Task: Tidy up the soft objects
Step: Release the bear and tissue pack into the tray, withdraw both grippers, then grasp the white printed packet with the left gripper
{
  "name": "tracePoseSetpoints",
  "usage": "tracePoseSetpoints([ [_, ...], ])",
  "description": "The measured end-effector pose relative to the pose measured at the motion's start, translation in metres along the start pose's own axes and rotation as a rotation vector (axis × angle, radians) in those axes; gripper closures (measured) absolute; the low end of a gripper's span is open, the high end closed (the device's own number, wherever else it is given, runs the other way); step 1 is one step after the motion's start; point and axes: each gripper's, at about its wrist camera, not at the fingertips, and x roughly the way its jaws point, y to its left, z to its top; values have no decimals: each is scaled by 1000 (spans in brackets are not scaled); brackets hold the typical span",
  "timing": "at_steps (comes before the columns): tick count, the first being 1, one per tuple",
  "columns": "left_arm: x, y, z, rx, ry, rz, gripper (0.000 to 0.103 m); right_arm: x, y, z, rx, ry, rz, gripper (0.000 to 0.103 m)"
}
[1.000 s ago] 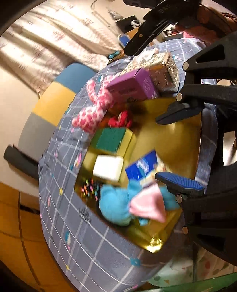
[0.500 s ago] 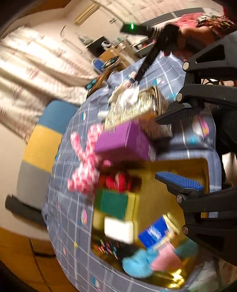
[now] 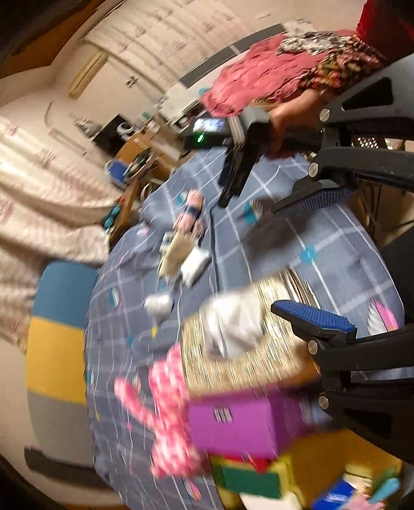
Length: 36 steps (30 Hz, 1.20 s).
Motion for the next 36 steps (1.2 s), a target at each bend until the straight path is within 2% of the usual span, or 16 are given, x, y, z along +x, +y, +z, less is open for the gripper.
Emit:
tracePoseSetpoints([
  [3, 24, -24, 17, 37, 46, -16, 48, 16, -21, 9, 3, -30, -2, 44],
  [6, 48, -45, 32, 60, 97, -17, 48, 28, -44, 13, 71, -32, 22, 41],
  [8, 64, -56, 43, 70, 135, -7, 48, 35, -60, 12, 171, 9, 69, 41],
  [10, 78, -67, 53, 85, 165, 16, 48, 37, -68, 13, 232, 39, 79, 41],
  [14, 117, -81, 78, 112, 227, 37, 39, 34, -71, 17, 235, 57, 35, 41],
  [20, 213, -79, 107, 119, 430, 90, 37, 37, -78, 13, 304, 94, 81, 40],
  [23, 246, -74, 119, 129, 432, 170, 35, 37, -81, 14, 326, 96, 85, 40],
  [26, 271, -72, 129, 195, 423, 224, 33, 34, -88, 17, 354, 87, 94, 40],
  [30, 303, -70, 134, 308, 455, 265, 33, 34, -92, 18, 375, 92, 105, 38],
  [34, 324, -60, 142, 343, 454, 305, 31, 34, -90, 20, 380, 97, 122, 38],
  [36, 330, -56, 146, 363, 444, 296, 29, 34, -89, 21, 380, 98, 123, 38],
])
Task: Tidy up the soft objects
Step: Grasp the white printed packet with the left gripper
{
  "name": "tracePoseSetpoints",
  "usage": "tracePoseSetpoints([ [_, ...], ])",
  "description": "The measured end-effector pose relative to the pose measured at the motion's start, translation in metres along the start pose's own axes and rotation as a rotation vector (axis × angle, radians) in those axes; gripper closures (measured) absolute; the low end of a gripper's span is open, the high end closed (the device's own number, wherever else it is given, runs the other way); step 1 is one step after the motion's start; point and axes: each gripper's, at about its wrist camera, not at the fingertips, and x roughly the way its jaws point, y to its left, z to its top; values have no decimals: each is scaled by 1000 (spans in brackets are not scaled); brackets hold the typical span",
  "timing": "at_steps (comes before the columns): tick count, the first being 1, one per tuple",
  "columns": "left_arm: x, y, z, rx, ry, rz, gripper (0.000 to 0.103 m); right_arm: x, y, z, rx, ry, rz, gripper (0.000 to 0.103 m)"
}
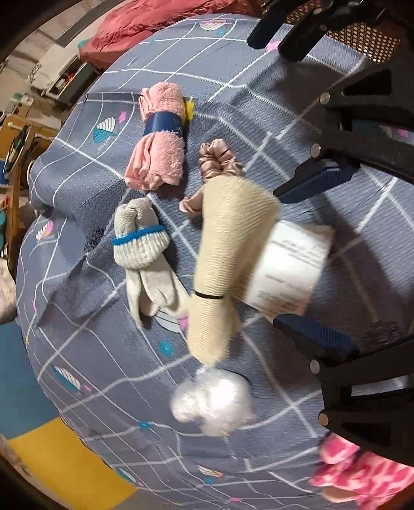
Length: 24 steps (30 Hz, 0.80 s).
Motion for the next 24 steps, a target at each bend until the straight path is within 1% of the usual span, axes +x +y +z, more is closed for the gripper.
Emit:
tracePoseSetpoints([
  [4, 15, -2, 9, 26, -3, -5, 28, 1, -2, 1, 11, 2, 3, 38],
  [6, 20, -1, 9, 14, -12, 27, 30, 1, -4, 1, 19, 3, 2, 38],
  [9, 18, 4, 7, -46, -27, 22, 41, 2, -8, 3, 31, 4, -2, 38],
  [10, 15, 6, 5, -60, -33, 12, 50, 2, -8, 3, 34, 5, -2, 38],
  [11, 11, 6, 4, -68, -39, 6, 60, 2, -9, 3, 39, 6, -2, 38],
  [14, -1, 4, -1, -83, -49, 7, 73, 2, -13, 3, 56, 10, 0, 38],
  [15, -4, 1, -1, -87, -48, 5, 75, 2, -14, 3, 60, 11, 0, 38],
  [16, -7, -1, -2, -92, -41, -3, 82, 2, -15, 3, 65, 12, -1, 38],
  [17, -10, -2, -4, -97, -33, -24, 85, 2, -16, 2, 71, 13, -1, 38],
  [18, -11, -3, -6, -103, -27, -40, 85, 2, -17, 2, 75, 14, -1, 38],
  [19, -12, -4, -10, -107, -27, -41, 85, 2, -18, 2, 82, 14, -2, 38],
  [21, -11, -6, -13, -87, -32, -23, 84, 2, -19, 2, 91, 16, 6, 38],
  [22, -12, -6, -14, -73, -52, -1, 70, 1, -18, 1, 91, 16, 12, 38],
  [23, -13, -6, -14, -76, -65, 13, 48, 1, -18, 1, 90, 15, 12, 38],
  [24, -14, -2, -12, -86, -73, 18, 37, 1, -16, 1, 85, 13, 13, 38],
])
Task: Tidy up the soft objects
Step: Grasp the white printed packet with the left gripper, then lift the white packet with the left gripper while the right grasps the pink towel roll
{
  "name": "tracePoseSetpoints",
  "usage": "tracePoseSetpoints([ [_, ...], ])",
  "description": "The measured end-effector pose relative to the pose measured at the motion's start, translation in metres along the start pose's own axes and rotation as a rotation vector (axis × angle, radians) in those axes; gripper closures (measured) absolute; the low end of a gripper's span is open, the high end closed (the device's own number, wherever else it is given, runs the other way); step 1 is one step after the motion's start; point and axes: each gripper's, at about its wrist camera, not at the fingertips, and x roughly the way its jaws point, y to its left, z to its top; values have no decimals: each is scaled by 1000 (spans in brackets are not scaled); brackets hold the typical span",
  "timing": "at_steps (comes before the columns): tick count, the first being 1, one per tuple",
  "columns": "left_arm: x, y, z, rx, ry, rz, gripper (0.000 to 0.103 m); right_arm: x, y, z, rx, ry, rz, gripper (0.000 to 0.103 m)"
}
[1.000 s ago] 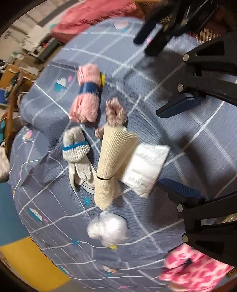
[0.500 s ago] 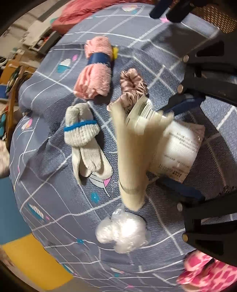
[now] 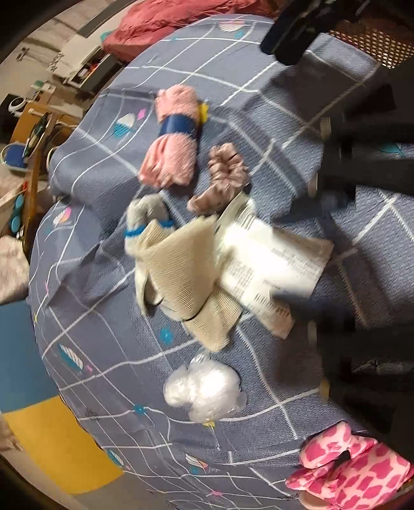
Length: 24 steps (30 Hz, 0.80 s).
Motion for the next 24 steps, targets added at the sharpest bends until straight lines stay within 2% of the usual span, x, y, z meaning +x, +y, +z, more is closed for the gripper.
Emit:
tracePoseSetpoints([
  [1, 1, 3, 3, -4, 2, -6, 23, 0, 1, 0, -2, 0, 2, 38],
  [5, 14, 5, 15, 56, 26, 3, 21, 1, 2, 1, -3, 5, 11, 38],
  [10, 40, 3, 21, 96, 63, 72, 21, 1, 1, 2, 6, 4, 14, 38],
  [12, 47, 4, 19, 77, 61, 70, 24, 2, 0, 3, 7, 4, 9, 38],
  [17, 44, 1, 12, 70, 40, 78, 38, 3, -2, 3, 16, 6, 3, 38],
  [21, 24, -4, 8, 26, 27, 79, 39, 3, -6, 3, 34, 6, -3, 38],
  [24, 3, -6, 5, -43, 15, 34, 39, 3, -9, 4, 46, 2, -7, 38],
])
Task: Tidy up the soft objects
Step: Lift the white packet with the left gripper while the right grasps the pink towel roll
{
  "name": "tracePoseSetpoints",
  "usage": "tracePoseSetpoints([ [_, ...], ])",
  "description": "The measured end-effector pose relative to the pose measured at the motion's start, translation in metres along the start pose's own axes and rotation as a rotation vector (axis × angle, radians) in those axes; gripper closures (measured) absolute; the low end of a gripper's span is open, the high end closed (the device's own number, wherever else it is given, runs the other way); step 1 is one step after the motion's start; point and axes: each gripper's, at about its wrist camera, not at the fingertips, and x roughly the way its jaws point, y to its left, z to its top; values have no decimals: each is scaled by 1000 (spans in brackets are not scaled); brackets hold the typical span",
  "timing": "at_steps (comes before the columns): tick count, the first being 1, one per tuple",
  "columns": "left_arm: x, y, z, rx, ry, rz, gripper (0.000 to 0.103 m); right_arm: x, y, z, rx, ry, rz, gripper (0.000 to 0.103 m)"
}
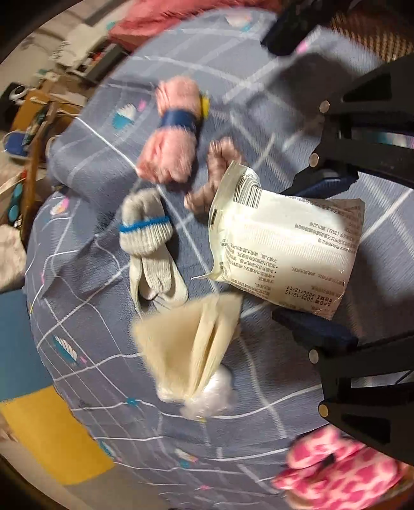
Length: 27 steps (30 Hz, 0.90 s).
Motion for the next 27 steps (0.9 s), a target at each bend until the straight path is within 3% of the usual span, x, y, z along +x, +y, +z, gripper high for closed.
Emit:
tracePoseSetpoints([
  [4, -26, -11, -13, -30, -16, -71, 39, 1, -2, 0, 5, 3, -2, 38],
  [11, -52, -28, -78, -82, -75, -74, 39, 0, -3, 1, -10, -10, -39, 38],
  [19, -22, -37, -136, -64, -96, 7, 39, -7, -5, 7, -50, -59, -93, 38],
  [24, -22, -42, -164, 36, -305, 52, 39, -12, 3, 16, -131, -138, -115, 38],
  [27, -24, -37, -177, 42, -377, 18, 39, 8, 13, 33, -215, -112, -109, 38],
])
